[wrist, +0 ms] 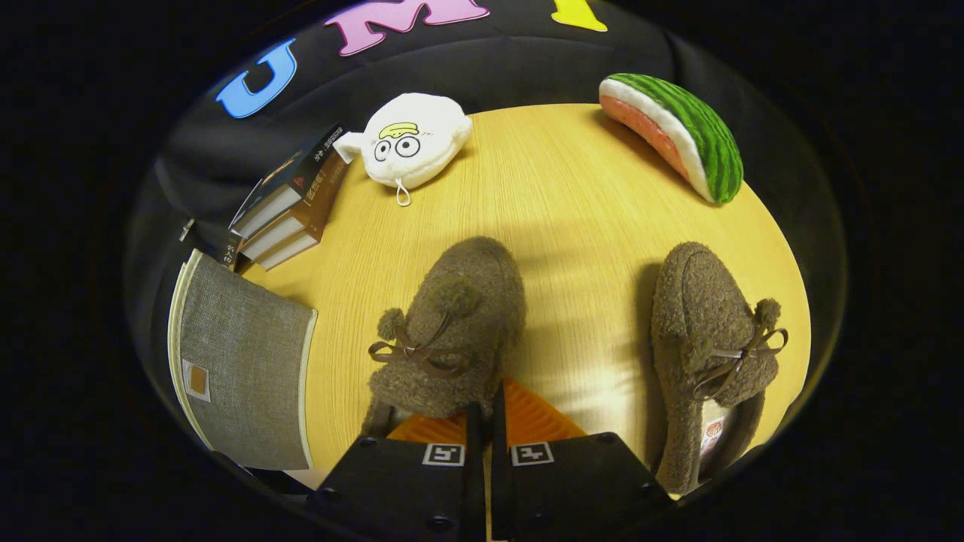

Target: Open the storage box then place both shoes into the box .Put the left shoe in first, then the right shoe, with the right side of both shoes facing outward in a uniform manner.

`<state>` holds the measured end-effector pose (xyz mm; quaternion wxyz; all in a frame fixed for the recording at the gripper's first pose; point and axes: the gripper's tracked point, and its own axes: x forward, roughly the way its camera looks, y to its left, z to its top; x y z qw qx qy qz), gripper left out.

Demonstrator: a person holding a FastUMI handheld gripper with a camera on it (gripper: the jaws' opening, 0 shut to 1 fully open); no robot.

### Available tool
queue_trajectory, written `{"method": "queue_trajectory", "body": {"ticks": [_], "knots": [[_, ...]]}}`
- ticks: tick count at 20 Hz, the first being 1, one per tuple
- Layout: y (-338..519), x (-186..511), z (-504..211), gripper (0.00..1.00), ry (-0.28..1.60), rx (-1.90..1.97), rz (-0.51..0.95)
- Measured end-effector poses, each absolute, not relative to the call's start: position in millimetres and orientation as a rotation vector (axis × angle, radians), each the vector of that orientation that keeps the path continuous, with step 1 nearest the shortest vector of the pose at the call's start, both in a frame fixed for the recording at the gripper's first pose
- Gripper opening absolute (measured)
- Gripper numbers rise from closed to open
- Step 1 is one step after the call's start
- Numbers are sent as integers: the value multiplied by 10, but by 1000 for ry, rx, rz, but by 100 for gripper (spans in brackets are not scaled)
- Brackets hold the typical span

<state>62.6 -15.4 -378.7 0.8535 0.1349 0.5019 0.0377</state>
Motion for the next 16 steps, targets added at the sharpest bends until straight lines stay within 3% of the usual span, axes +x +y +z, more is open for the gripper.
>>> {"method": "queue_trajectory", "body": {"ticks": [6, 16], "knots": [[-139, 544, -3389, 5, 1010, 359, 74], [475, 549, -1675, 5, 817, 554, 139]]}}
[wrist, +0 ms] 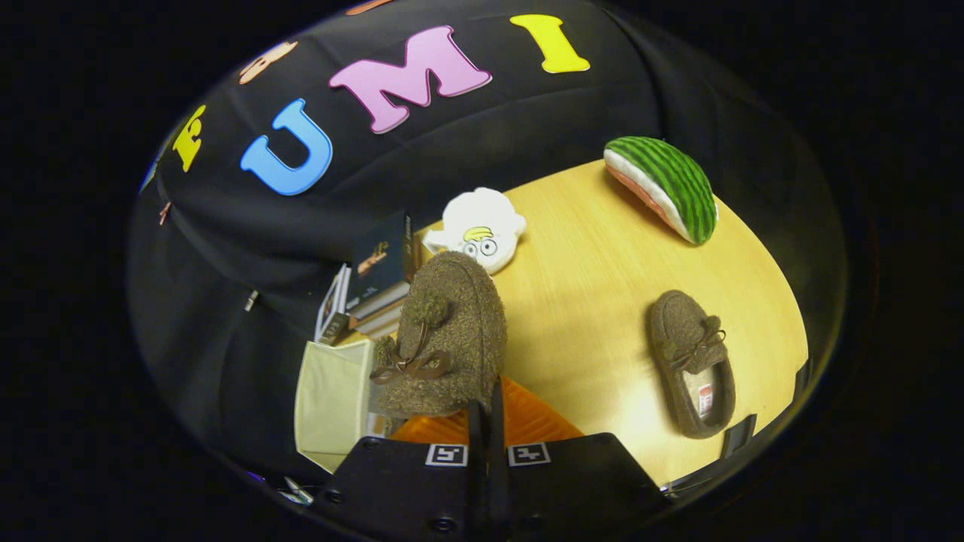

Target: Open the storage box then place both shoes into the box .Put the left shoe in first, then the right shoe, with the right side of both shoes facing outward in a uniform manner.

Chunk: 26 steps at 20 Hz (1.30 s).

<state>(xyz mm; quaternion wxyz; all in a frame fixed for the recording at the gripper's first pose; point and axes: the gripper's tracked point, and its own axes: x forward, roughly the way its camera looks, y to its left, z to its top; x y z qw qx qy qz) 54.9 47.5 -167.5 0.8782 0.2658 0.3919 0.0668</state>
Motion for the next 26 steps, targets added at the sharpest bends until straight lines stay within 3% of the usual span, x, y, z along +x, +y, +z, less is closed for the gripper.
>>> {"method": "queue_trajectory", "body": {"ticks": [7, 13, 26], "knots": [[1633, 463, -1214, 5, 822, 714, 253], [2368, 425, -1458, 5, 873, 719, 286], [3014, 308, -2115, 5, 1024, 679, 230]]}}
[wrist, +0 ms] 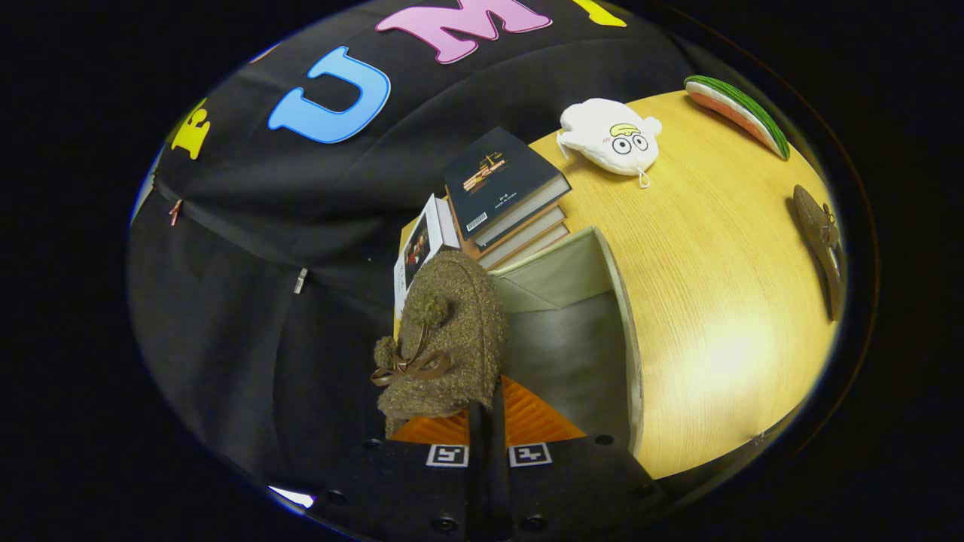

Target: Open the storage box then place both shoes into the box .Put the left shoe in first, then the right shoe, with the right side of both shoes facing outward in a uniform manner.

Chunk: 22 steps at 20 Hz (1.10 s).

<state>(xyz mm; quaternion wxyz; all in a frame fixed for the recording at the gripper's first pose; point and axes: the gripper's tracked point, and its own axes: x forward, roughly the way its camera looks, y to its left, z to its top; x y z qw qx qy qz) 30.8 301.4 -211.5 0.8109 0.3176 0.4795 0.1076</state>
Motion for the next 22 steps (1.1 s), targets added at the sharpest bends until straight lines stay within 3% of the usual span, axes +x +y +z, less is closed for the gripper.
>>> {"method": "queue_trajectory", "body": {"ticks": [1, 5, 9, 15, 22], "knots": [[3059, 299, -2132, 7, 1039, 688, 245], [3347, 173, -1969, 100, 1052, 727, 347], [3132, 198, -1635, 98, 952, 642, 408], [2142, 200, -1141, 98, 781, 476, 407], [617, 248, -1386, 99, 750, 344, 296]]}}
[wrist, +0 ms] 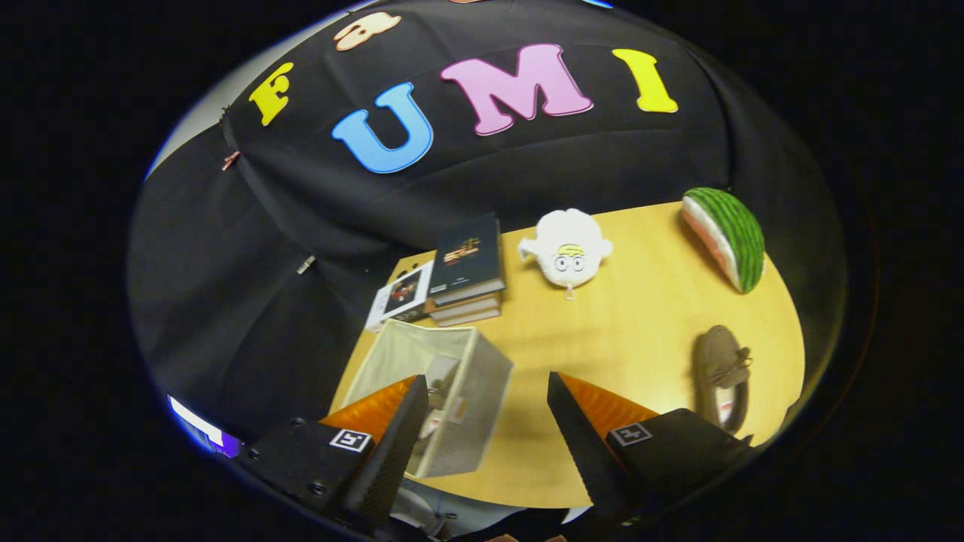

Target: Open the storage box then place both shoes into the box .Put the left shoe in first, then the right shoe, with the right side of both shoes facing outward in a uniform manner.

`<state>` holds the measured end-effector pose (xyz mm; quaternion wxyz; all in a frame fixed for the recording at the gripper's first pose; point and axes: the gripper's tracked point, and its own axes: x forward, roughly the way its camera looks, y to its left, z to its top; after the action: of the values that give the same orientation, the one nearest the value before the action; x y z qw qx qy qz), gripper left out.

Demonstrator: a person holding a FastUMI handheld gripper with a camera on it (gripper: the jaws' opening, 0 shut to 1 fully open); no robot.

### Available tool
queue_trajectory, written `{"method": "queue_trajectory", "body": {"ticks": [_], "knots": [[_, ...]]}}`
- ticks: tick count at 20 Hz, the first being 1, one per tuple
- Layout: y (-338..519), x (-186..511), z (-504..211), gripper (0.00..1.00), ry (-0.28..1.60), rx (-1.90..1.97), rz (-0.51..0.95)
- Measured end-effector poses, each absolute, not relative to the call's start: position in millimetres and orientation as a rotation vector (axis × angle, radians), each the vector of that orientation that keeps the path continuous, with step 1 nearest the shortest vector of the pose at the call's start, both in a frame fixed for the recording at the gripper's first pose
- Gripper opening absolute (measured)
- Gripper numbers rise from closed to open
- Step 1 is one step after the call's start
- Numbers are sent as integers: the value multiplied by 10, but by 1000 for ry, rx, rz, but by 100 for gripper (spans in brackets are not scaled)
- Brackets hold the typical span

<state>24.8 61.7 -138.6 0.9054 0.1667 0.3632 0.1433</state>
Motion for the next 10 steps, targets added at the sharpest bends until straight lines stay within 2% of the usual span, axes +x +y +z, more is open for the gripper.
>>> {"method": "queue_trajectory", "body": {"ticks": [7, 10], "knots": [[-1000, 206, -1860, 99, 792, 195, 152], [-1487, 106, -2163, 99, 848, 132, 134]]}}
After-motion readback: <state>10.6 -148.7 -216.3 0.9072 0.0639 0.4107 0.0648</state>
